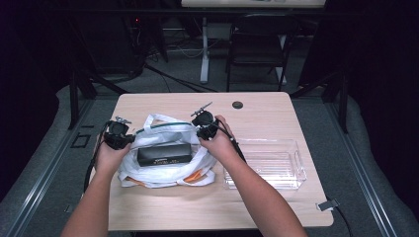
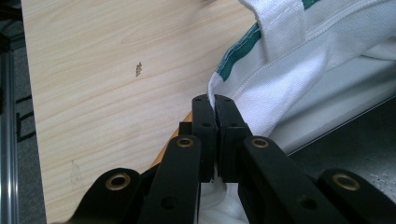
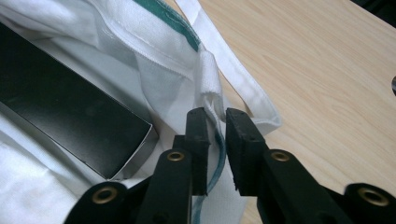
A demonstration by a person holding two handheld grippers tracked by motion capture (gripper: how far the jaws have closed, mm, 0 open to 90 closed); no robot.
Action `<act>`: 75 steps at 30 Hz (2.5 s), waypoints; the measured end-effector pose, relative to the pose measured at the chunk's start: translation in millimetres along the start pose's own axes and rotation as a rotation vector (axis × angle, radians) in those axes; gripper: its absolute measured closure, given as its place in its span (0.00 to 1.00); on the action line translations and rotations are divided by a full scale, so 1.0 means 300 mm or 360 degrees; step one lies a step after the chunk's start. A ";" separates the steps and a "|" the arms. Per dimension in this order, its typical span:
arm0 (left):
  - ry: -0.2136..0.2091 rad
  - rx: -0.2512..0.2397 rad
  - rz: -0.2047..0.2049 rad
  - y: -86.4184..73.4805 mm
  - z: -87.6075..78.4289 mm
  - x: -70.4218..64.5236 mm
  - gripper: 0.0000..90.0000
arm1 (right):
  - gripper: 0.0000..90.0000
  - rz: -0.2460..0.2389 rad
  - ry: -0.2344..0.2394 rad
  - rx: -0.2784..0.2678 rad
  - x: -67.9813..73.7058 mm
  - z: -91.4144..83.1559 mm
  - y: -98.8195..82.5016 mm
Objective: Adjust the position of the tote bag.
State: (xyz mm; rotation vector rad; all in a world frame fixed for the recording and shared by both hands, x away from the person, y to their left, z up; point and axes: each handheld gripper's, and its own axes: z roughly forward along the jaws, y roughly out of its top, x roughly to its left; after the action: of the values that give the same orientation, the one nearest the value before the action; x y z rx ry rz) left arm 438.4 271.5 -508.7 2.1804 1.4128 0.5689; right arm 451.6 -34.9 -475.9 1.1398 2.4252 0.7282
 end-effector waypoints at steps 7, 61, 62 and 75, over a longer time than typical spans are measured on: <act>-0.0007 -0.0006 -0.0005 -0.001 0.004 0.001 0.98 | 0.95 -0.0020 -0.0053 -0.0005 0.004 0.016 -0.002; -0.0025 0.0090 -0.0014 -0.005 0.065 0.002 0.98 | 0.96 -0.0003 -0.0102 0.0125 -0.009 0.126 -0.016; -0.0025 0.0095 -0.0011 -0.005 0.065 0.002 0.98 | 0.96 -0.0003 -0.0102 0.0125 -0.009 0.126 -0.016; -0.0040 0.0091 -0.0015 -0.011 0.069 0.001 0.98 | 0.96 -0.0022 -0.0095 0.0180 -0.010 0.134 -0.016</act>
State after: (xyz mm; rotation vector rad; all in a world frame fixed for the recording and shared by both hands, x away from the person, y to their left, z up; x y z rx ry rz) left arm 448.1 269.4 -527.1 2.2163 1.4426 0.5018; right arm 471.4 -27.9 -510.5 1.1685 2.4483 0.5506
